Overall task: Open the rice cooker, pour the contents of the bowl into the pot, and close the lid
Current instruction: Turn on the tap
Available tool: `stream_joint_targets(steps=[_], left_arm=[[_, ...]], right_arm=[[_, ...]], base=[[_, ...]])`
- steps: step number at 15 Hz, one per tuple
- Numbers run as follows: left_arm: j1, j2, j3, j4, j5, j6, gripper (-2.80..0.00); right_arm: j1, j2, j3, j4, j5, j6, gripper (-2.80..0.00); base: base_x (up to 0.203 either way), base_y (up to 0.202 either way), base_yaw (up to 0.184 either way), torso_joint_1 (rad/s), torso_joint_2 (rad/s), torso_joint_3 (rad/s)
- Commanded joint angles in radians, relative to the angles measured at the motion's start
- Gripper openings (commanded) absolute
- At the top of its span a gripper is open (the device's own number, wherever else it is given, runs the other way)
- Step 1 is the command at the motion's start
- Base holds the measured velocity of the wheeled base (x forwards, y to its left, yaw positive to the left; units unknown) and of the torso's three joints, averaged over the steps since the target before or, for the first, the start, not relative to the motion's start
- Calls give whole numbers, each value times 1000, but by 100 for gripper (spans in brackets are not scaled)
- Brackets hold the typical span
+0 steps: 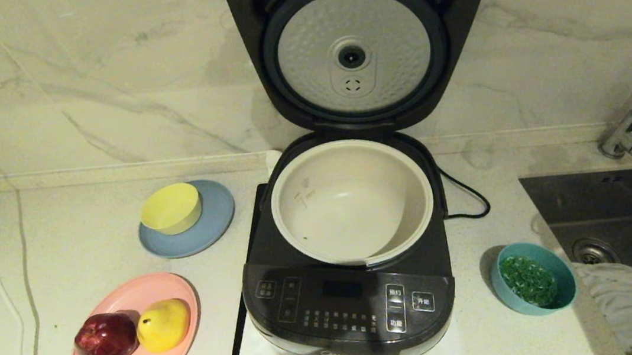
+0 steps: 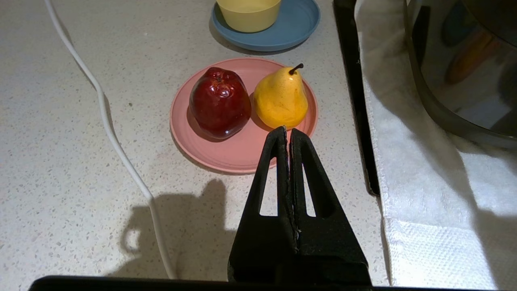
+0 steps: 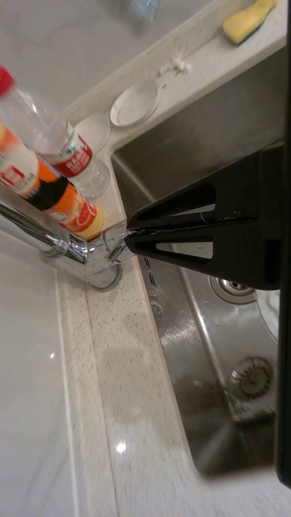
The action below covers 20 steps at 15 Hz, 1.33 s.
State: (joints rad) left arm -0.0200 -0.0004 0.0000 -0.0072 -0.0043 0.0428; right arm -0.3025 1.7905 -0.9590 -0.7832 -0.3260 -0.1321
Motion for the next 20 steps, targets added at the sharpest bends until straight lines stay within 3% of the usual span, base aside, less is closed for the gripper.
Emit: stream_joint_targets(steps=[1,20], left_arm=[[0,-1,9,0,0,0,-280],[0,-1,9,0,0,0,-280]], right_arm=[[-6,130,-70,-15,-2,-4,-280],[-11,457,-598,143,-10,-31,-280]], base=[[0,0,0,0,0,0],[0,0,0,0,0,0]])
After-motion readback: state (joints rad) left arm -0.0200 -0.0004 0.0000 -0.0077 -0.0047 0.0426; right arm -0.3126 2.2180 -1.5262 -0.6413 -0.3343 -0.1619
